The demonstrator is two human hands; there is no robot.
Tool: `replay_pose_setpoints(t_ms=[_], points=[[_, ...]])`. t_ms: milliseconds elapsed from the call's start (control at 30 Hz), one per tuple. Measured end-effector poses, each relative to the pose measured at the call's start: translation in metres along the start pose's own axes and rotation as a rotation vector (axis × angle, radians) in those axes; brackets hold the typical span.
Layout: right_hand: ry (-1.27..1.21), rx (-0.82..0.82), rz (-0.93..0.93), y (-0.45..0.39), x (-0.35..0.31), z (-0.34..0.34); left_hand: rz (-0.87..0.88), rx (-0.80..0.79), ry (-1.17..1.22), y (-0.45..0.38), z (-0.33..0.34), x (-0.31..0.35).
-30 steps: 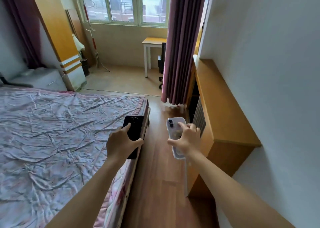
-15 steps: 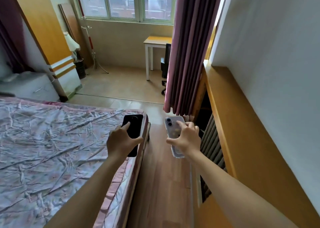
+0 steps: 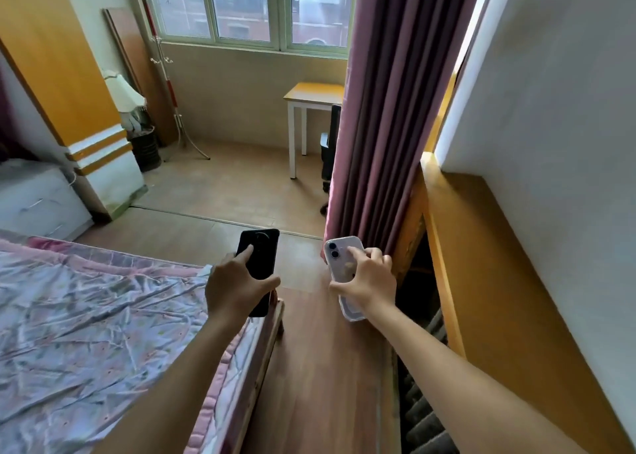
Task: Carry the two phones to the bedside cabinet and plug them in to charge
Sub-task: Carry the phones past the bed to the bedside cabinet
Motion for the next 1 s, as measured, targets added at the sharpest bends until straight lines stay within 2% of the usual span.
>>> replay_pose_setpoints(t_ms=[300,633,833,1000], points=[[-0.023,-0.084,-0.065,-0.177,-0.012,0.074,-0.084,0.023,-0.023,-0.136,0.093,0.026],[-0.007,-0.127,-0.104,-0.365,-0.050,0.167,-0.147,0.051,-0.003,-0.324,0.202,0.040],[-0.053,-0.126,-0.194,-0.481,-0.090,0.221,-0.202,0.130,-0.016,-0.442,0.243,0.036],[-0.118,-0.194,-0.292,-0.571,-0.140,0.297,-0.293,0.195,-0.054,-0.525,0.270,0.007]])
Point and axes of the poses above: each hand's wrist, its own y-axis away from the middle knuckle, its own z-axis out of the palm, x = y × z, the point moved 2 cm from there along -y, towards the middle knuckle, and after that the axes turned 15 degrees about x, right-handed, at the moved point
